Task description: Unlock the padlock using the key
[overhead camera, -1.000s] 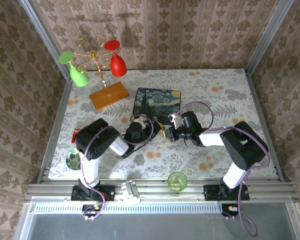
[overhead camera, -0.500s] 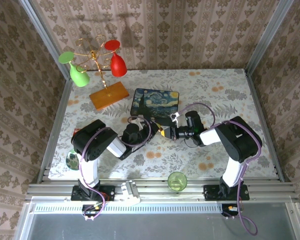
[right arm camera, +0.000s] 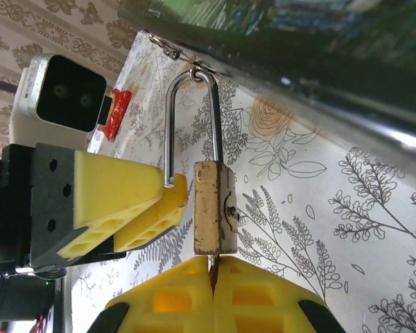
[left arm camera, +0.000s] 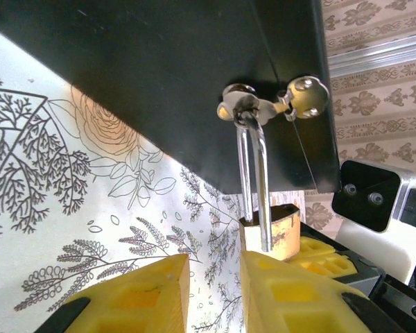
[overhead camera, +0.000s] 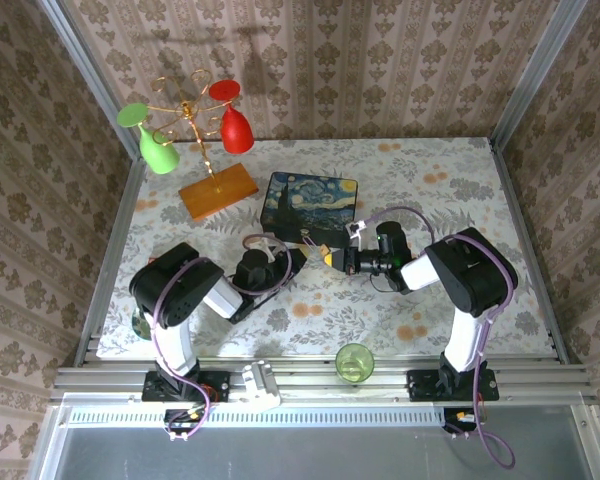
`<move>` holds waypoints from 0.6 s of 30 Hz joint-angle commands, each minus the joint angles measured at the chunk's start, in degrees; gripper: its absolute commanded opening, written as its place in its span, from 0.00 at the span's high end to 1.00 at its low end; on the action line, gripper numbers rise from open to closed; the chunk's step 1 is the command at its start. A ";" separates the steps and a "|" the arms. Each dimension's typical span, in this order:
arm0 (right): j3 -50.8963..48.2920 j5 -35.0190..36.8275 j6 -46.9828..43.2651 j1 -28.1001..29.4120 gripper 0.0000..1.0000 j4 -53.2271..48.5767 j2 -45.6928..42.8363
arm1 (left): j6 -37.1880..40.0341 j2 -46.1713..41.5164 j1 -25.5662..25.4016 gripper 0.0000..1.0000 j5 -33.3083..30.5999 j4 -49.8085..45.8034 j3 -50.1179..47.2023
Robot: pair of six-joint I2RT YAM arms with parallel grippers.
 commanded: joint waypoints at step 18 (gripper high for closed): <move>4.02 12.62 -1.74 4.54 0.73 -19.99 2.16 | 22.11 -18.27 1.05 0.66 -4.95 -32.38 6.50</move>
